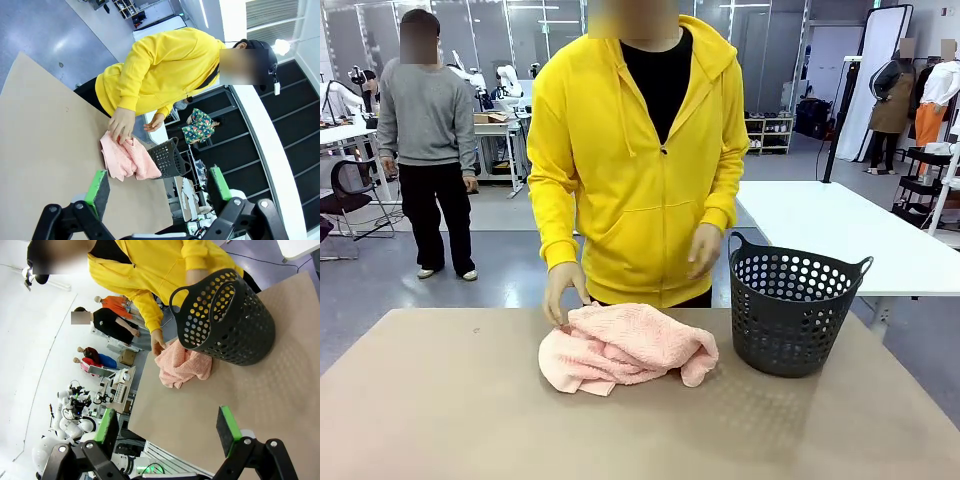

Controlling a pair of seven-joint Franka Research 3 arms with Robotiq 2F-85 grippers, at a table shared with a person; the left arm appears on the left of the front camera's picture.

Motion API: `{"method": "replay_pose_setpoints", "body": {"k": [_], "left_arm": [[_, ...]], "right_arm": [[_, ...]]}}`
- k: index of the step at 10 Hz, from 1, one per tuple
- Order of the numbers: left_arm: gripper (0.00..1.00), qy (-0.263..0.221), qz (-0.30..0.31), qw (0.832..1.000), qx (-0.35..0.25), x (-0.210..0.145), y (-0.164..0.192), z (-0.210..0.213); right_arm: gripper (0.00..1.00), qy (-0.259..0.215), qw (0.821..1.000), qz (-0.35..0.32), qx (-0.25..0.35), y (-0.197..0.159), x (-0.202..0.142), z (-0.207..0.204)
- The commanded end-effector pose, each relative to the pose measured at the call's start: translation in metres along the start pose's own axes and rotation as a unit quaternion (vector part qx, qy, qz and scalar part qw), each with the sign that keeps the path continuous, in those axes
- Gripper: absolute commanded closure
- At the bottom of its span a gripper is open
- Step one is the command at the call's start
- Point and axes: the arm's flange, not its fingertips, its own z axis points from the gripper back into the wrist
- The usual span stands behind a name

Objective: Fold the towel.
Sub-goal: Grab the top end of the 100 cm Hotel Towel extended by the human.

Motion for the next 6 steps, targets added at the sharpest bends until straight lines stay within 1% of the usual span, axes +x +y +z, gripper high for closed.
{"method": "replay_pose_setpoints", "body": {"k": [1, 6], "left_arm": [[0.00, -0.001, -0.006, 1.000, -0.008, 0.0029, -0.0013, 0.0009], [0.00, -0.001, -0.006, 1.000, -0.008, 0.0029, -0.0013, 0.0009]], "right_arm": [[0.00, -0.005, 1.000, 0.002, 0.005, 0.0012, 0.0015, 0.0005], [0.00, -0.005, 1.000, 0.002, 0.005, 0.0012, 0.0015, 0.0005]]}}
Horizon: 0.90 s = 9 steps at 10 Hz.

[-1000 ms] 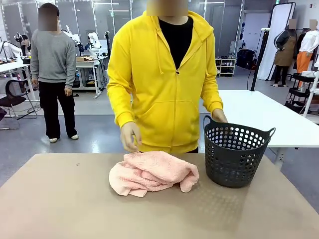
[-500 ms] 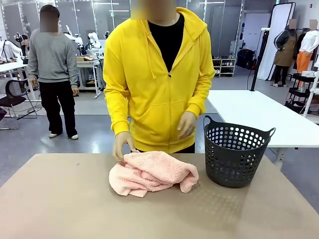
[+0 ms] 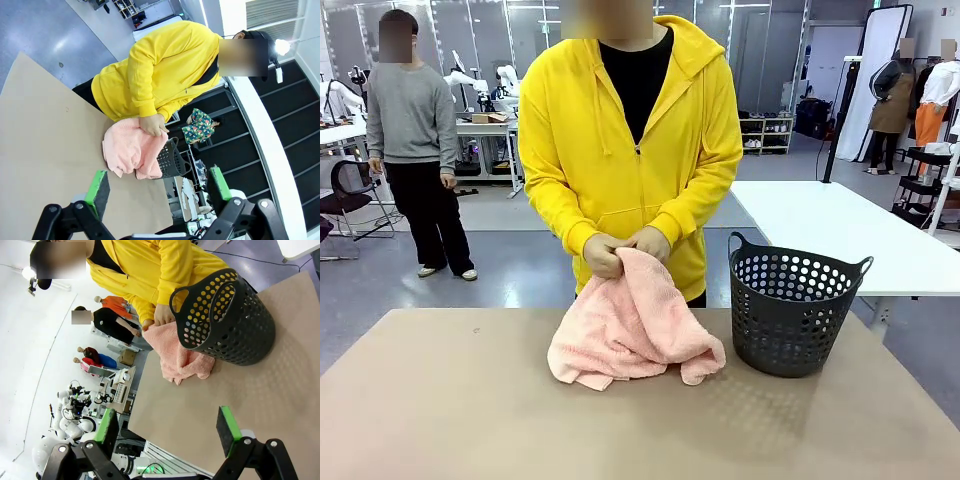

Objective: Fold the towel.
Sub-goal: Grab the top end of the 100 cm Hotel Towel extended by the human.

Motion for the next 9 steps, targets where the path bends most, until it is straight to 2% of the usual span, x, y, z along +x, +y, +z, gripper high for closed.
{"method": "replay_pose_setpoints", "body": {"k": [1, 9], "left_arm": [[0.00, -0.001, -0.006, 1.000, -0.008, 0.0029, -0.0013, 0.0009], [0.00, -0.001, -0.006, 1.000, -0.008, 0.0029, -0.0013, 0.0009]], "right_arm": [[0.00, -0.005, 1.000, 0.002, 0.005, 0.0012, 0.0015, 0.0005], [0.00, -0.005, 1.000, 0.002, 0.005, 0.0012, 0.0015, 0.0005]]}}
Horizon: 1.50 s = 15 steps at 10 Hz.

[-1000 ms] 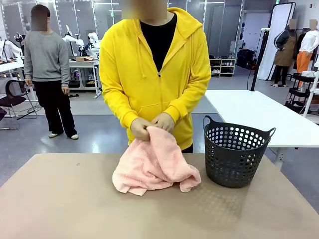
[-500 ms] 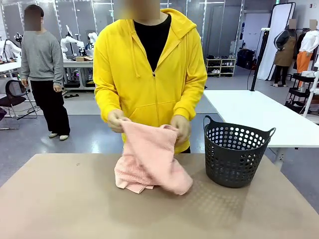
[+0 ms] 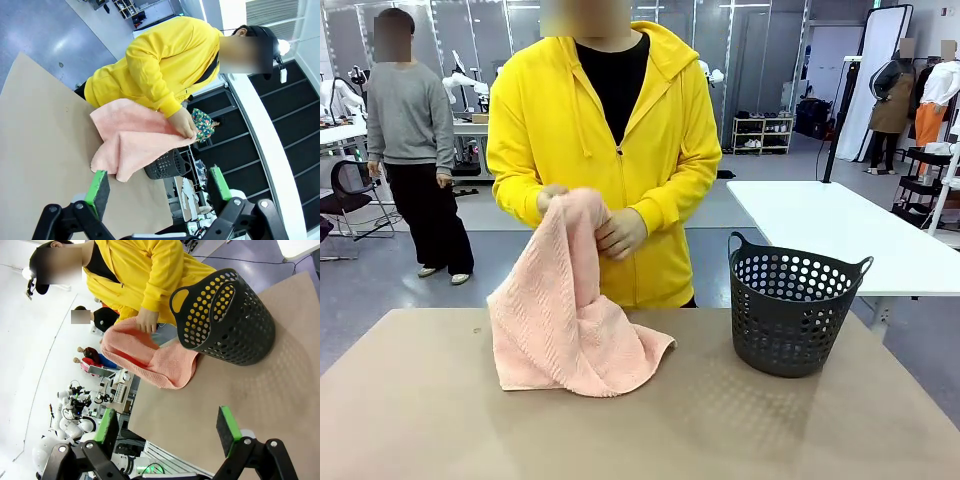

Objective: Fold the towel.
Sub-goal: Grab the top end of the 100 cm Hotel Towel extended by the human.

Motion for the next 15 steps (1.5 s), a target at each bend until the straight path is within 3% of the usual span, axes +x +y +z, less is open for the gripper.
{"method": "replay_pose_setpoints", "body": {"k": [1, 15], "left_arm": [[0.00, -0.001, -0.006, 1.000, -0.008, 0.0029, -0.0013, 0.0009], [0.00, -0.001, -0.006, 1.000, -0.008, 0.0029, -0.0013, 0.0009]], "right_arm": [[0.00, -0.005, 1.000, 0.002, 0.005, 0.0012, 0.0015, 0.0005], [0.00, -0.005, 1.000, 0.002, 0.005, 0.0012, 0.0015, 0.0005]]}}
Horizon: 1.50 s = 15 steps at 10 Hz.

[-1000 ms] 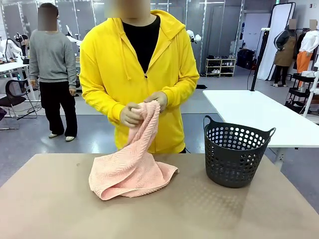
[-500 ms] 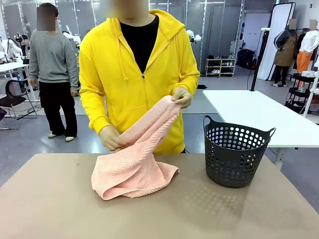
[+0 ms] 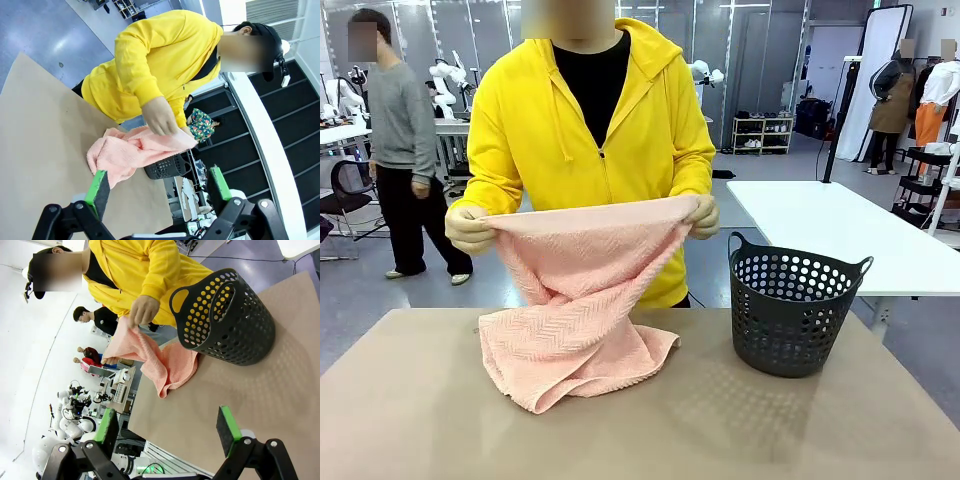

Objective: Fold the towel.
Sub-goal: Grab the top end of the 100 cm Hotel Towel extended by the human.

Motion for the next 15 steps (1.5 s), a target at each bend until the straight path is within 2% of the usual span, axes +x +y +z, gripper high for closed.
{"method": "replay_pose_setpoints", "body": {"k": [1, 15], "left_arm": [[0.00, -0.001, -0.006, 1.000, -0.008, 0.0029, -0.0013, 0.0009], [0.00, 0.000, 0.000, 1.000, 0.000, 0.0000, 0.0000, 0.0000]], "right_arm": [[0.00, -0.005, 1.000, 0.002, 0.005, 0.0012, 0.0015, 0.0005], [0.00, 0.000, 1.000, 0.000, 0.000, 0.0000, 0.0000, 0.0000]]}}
